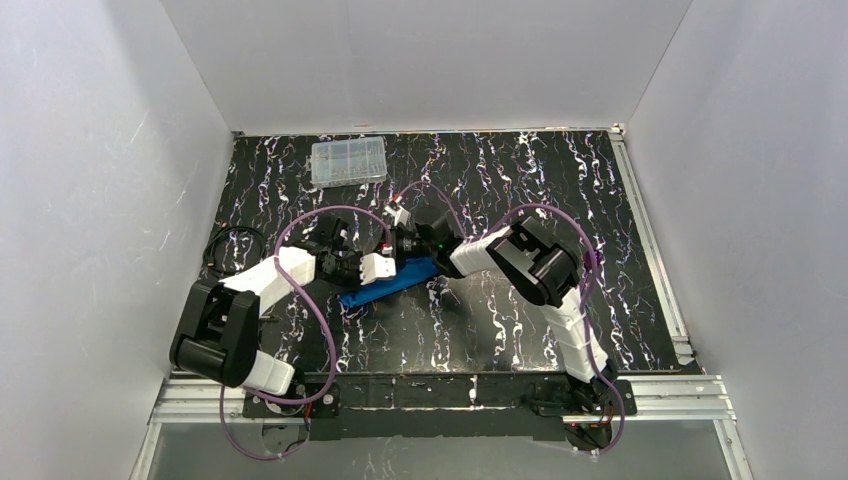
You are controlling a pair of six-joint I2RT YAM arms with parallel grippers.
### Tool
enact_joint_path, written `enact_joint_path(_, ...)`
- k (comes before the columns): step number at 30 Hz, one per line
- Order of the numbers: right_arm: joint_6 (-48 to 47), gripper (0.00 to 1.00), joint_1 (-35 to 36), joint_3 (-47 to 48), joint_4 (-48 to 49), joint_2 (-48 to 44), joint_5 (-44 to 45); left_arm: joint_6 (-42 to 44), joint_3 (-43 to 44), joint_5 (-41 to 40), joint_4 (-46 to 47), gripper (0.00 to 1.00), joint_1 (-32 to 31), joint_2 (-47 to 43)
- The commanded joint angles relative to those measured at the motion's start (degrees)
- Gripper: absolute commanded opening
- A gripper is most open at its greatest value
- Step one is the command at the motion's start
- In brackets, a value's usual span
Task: Fold the napkin into a case and place the utensils inside
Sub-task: Smooth out the smaller rectangle-folded napkin at the center of the board.
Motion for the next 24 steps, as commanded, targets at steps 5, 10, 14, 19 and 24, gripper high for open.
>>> enact_joint_path(5, -2.9, 0.01, 1.1, 5.3, -3.6, 3.7, 0.2, 1.0, -2.7, -2.1, -1.8, 0.04, -0.4, 1.8)
enact_joint_path(10, -4.8, 0.01, 1.1, 5.7, -7.5, 5.9, 1.2, 1.0, -2.8, -2.2, -2.2, 0.03, -0.4, 1.3)
enact_joint_path(14, -7.2, 0.01, 1.1, 6.1, -11.3, 7.0, 2.0, 1.3, -2.8, -2.3, -2.5, 0.02, -0.4, 0.8)
enact_joint_path(19, -9.3, 0.01, 1.1, 4.5, -12.6, 6.7, 3.5, -1.3, 0.3, -1.3, -5.9, 0.03, -0.4, -0.5)
enact_joint_path(24, -10.6, 0.01, 1.1, 2.6, -11.8, 6.2, 4.8, -5.8, 5.7, 0.9, -11.4, 0.08, -0.4, -4.7)
